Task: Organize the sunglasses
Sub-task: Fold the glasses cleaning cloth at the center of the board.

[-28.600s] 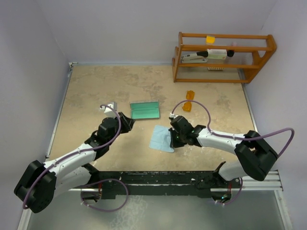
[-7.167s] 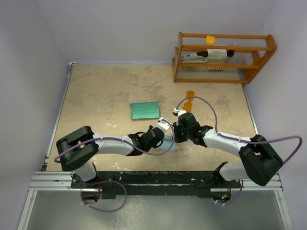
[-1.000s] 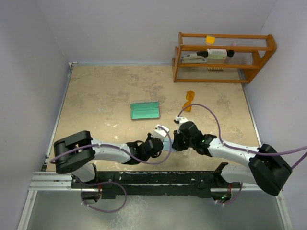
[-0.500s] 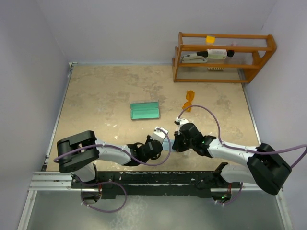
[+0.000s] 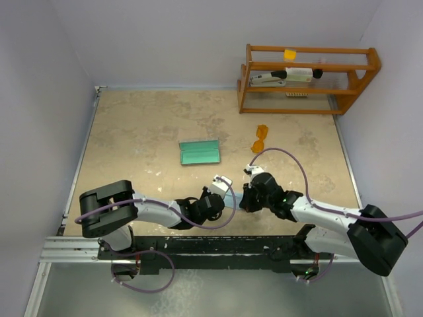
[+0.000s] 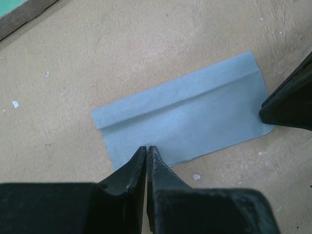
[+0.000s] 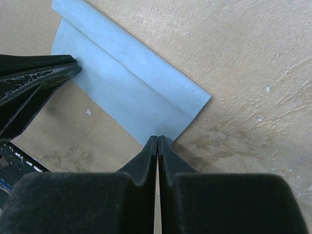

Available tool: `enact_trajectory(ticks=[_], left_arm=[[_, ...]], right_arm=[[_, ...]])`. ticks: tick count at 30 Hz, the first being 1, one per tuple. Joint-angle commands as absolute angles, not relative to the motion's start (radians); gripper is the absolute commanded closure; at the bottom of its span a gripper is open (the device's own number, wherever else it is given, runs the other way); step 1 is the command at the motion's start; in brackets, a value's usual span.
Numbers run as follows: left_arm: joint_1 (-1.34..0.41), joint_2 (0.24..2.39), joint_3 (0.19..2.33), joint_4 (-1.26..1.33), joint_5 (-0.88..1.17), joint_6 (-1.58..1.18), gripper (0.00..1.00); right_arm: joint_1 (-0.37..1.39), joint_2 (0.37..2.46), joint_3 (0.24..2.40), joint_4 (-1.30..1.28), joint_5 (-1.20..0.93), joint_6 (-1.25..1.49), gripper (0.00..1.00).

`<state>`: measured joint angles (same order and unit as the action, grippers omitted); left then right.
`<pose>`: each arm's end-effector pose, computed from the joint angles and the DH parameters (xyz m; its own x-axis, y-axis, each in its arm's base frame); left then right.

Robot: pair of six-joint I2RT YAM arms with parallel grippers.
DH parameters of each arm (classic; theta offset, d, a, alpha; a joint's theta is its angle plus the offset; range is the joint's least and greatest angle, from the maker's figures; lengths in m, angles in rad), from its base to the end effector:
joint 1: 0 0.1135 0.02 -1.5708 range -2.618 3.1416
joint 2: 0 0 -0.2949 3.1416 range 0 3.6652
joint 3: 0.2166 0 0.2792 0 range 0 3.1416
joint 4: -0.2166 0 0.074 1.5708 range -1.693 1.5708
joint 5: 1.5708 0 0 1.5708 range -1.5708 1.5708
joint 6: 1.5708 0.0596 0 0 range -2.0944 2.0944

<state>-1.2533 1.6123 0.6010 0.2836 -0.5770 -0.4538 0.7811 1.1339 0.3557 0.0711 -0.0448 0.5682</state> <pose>0.1309 -0.2942 0.1264 -0.4799 0.2836 -0.8302 0.5103 0.8600 -0.0012 0.1636 0.1660 0.1453 -0.7803 -0.0166 -0.6251 -0.3650 0.8239 0.4336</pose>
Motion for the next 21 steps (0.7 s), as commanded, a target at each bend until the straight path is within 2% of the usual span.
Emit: enact_trajectory(ticks=[1, 21], left_arm=[[-1.265, 1.632, 0.604, 0.300, -0.560, -0.480, 1.00], [-1.273, 1.532, 0.615, 0.200, -0.629, -0.464, 1.00]], right_arm=[[0.789, 1.103, 0.335, 0.004, -0.047, 0.585, 0.97], [0.796, 1.038, 0.384, -0.076, -0.008, 0.591, 1.00]])
